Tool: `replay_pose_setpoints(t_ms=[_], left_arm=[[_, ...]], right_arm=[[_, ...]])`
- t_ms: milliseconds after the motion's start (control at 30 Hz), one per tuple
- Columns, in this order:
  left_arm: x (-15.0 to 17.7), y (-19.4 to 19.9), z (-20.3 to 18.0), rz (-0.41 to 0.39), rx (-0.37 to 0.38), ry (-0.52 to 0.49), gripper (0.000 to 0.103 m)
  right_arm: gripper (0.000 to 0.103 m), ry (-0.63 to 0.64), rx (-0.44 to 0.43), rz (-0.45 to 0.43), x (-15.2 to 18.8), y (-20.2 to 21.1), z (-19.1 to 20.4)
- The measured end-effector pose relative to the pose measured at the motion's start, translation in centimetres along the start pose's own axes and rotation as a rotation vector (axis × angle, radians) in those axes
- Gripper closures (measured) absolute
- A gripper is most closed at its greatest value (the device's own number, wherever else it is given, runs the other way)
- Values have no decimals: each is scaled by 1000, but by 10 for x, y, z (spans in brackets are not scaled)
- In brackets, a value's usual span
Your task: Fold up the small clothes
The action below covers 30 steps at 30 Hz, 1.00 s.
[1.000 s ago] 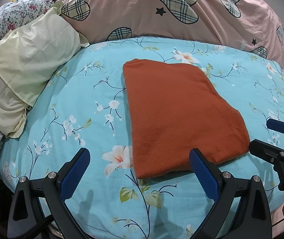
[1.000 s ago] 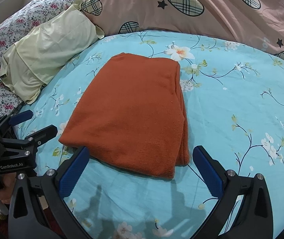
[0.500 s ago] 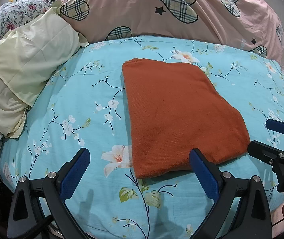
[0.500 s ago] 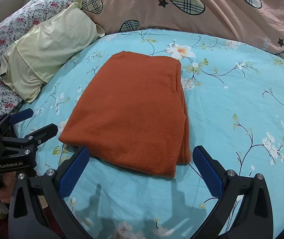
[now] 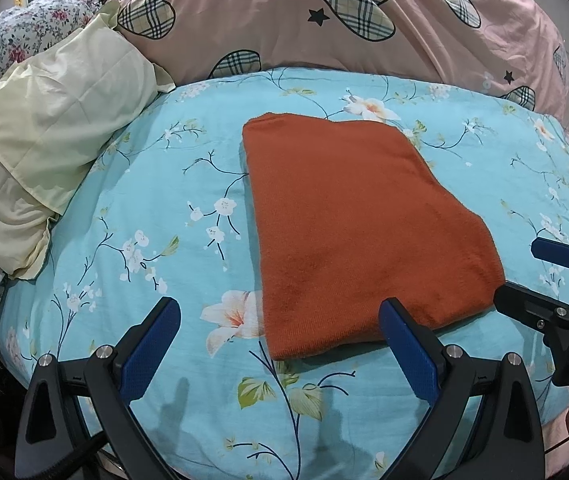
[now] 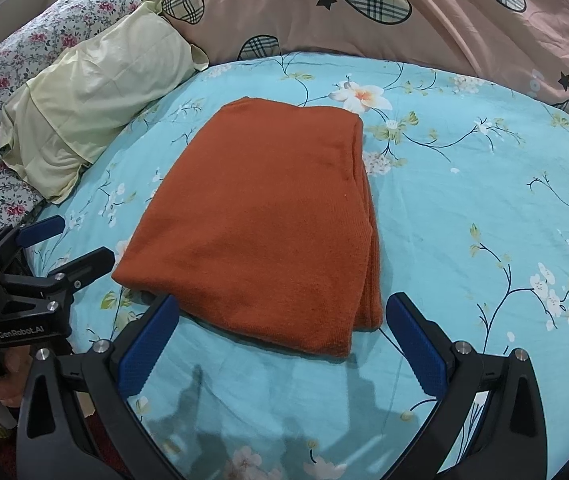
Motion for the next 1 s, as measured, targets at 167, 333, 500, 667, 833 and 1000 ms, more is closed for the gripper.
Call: replay_pose_setpoints(t_ms=[167,333,500,667,833,1000], left_arm=[[0,-1,1,2,3,0,3],[0,-1,0,3,1,-4,3],[0,-2,-1,4,0,-6,3],[-1,-2,-1,4,-1,-4,3],[-1,-3,0,4,0,-6,3],[-3,-5,1,4,2,-9,3]], right_arm=[[0,-1,-1,0,0,-1,0],[0,-4,2,-1,2,-1,1],[0,-5,2,1,1,-3,1],[0,-6,2,0,1,-4,1],[0,-5,1,-3,-2,-4,-1],[0,-5,0,-3,-2,-3,-1]])
Point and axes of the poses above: each gripper's, at about its wrist camera, not at the fingertips, and y roughly against the way its jaws point, z to its left, x to its underside, the point moved 2 cm from there along -y, roughly the way its jaws point, and after that the axes turned 11 degrees about -y, right-handed, at the moved point
